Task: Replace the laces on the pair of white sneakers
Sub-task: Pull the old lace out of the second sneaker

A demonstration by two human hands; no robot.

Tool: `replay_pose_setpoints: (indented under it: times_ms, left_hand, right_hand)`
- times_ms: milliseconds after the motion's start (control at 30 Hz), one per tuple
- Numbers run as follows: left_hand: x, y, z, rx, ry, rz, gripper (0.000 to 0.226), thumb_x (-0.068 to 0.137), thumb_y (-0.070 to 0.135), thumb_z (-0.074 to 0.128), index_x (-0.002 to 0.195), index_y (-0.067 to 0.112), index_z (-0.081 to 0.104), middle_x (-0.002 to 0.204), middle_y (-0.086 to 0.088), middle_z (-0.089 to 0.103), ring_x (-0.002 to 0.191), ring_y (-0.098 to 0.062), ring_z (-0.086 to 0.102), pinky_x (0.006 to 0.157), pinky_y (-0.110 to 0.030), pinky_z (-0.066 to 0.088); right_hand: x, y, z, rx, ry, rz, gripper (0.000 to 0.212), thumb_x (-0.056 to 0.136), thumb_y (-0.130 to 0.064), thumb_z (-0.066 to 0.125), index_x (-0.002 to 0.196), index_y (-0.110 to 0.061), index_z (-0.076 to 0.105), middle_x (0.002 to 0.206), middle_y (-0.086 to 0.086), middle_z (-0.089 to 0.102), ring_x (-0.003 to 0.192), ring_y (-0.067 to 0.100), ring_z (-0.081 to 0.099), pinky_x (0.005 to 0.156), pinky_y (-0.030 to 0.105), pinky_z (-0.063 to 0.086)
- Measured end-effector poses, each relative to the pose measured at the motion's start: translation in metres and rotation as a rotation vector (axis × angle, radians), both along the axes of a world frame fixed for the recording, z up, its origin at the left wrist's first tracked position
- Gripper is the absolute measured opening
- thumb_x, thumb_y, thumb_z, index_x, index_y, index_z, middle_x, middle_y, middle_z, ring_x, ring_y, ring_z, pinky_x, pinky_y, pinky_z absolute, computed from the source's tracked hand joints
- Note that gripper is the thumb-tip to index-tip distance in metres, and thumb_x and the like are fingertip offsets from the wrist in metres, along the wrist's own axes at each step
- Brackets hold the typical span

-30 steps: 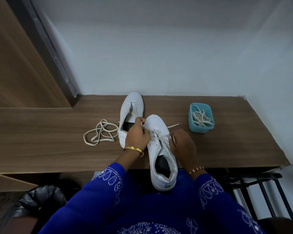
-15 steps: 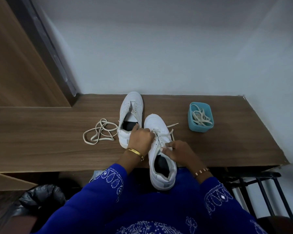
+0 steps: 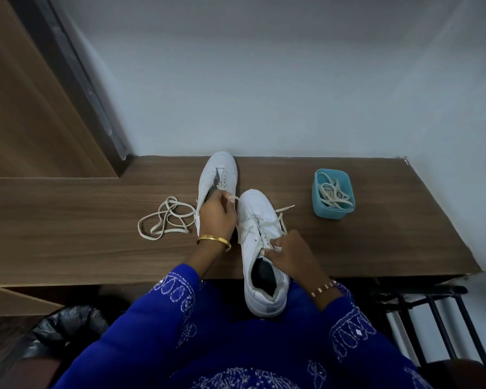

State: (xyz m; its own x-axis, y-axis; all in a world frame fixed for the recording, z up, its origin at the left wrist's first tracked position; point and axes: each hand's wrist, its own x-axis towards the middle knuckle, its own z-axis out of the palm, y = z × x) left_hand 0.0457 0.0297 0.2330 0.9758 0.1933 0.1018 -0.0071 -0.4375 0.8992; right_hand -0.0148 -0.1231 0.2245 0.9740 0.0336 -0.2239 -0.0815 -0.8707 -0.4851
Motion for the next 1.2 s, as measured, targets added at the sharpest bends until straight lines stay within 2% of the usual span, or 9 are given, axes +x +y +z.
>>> replay_pose_setpoints:
  times_ms: [133,333,433,600,700,867,933,1067,1200]
  left_hand:
    - [0.004,0.002,-0.021,0.779,-0.417,-0.150,0.053,0.062,0.002,0.066,0.115,0.002,0.060,0.112,-0.017,0.064,0.111,-0.040,0.056,0.093,-0.053,0.043]
    - [-0.004,-0.015,-0.025,1.024,-0.393,-0.488,0.028,0.055,0.015,0.071,0.083,0.016,0.072,0.065,-0.001,0.067,0.080,-0.028,0.067,0.091,-0.061,0.040]
    - [0.000,-0.020,-0.015,0.754,-0.066,-0.533,0.044,0.072,0.026,0.038,0.099,0.011,0.068,0.086,-0.011,0.068,0.088,-0.031,0.061,0.098,-0.042,0.035]
    - [0.003,-0.022,0.003,-0.163,0.199,-0.322,0.032,0.085,0.014,0.043,0.058,0.006,0.057,0.068,-0.013,0.064,0.073,-0.029,0.062,0.069,-0.033,0.045]
    - [0.012,-0.018,0.021,-0.691,0.361,-0.147,0.032,0.086,0.004,0.035,0.060,0.004,0.052,0.057,-0.010,0.066,0.059,-0.023,0.063,0.059,-0.027,0.046]
    - [0.030,0.006,0.053,-1.001,0.263,0.068,0.030,0.089,0.010,0.033,0.061,0.007,0.043,0.045,-0.002,0.061,0.042,-0.020,0.061,0.052,-0.024,0.049]
    - [0.027,0.011,0.048,-0.717,0.168,0.100,0.032,0.086,0.015,0.043,0.057,0.006,0.051,0.040,-0.001,0.057,0.041,-0.019,0.057,0.051,-0.026,0.045]
    - [0.020,0.017,0.025,0.696,0.137,-0.102,0.024,0.079,0.024,0.053,0.086,0.006,0.067,0.084,-0.010,0.067,0.086,-0.027,0.062,0.081,-0.034,0.045]
    - [0.007,0.007,0.005,1.007,0.074,-0.289,0.055,0.079,0.020,0.055,0.131,0.013,0.040,0.130,-0.009,0.047,0.125,-0.029,0.039,0.112,-0.048,0.015]
  right_hand:
    - [-0.003,0.005,-0.002,-0.040,-0.029,0.000,0.043,0.088,-0.033,0.059,0.113,0.003,0.062,0.117,0.019,0.051,0.100,0.030,0.058,0.085,0.030,0.043]
    - [-0.002,0.003,-0.004,-0.030,-0.034,0.027,0.042,0.088,-0.032,0.058,0.111,0.003,0.063,0.111,0.019,0.062,0.102,0.026,0.057,0.085,0.033,0.044]
    - [-0.002,0.003,-0.005,-0.044,-0.039,0.033,0.041,0.089,-0.032,0.058,0.108,0.003,0.064,0.107,0.018,0.062,0.101,0.026,0.057,0.083,0.032,0.043]
    - [-0.001,0.003,-0.007,-0.042,-0.037,0.025,0.039,0.088,-0.032,0.058,0.101,0.004,0.065,0.101,0.018,0.062,0.093,0.024,0.058,0.076,0.030,0.043]
    - [-0.001,0.002,-0.008,-0.048,-0.043,0.032,0.036,0.088,-0.031,0.059,0.089,0.005,0.064,0.092,0.018,0.063,0.086,0.025,0.058,0.066,0.026,0.035]
    - [0.003,0.000,-0.006,-0.042,-0.029,0.063,0.042,0.089,-0.029,0.058,0.102,0.010,0.064,0.106,0.022,0.065,0.100,0.031,0.059,0.085,0.036,0.043]
    - [0.004,-0.001,-0.006,-0.044,-0.021,0.072,0.043,0.089,-0.031,0.058,0.102,0.010,0.064,0.107,0.022,0.065,0.100,0.031,0.059,0.085,0.037,0.043]
    - [0.000,0.000,-0.009,-0.046,-0.056,0.049,0.040,0.090,-0.029,0.056,0.095,0.010,0.064,0.097,0.020,0.065,0.091,0.029,0.060,0.074,0.032,0.041]
    - [-0.006,0.003,-0.013,-0.095,-0.106,0.032,0.035,0.092,-0.029,0.052,0.083,0.004,0.061,0.080,0.017,0.059,0.073,0.021,0.047,0.063,0.024,0.025]
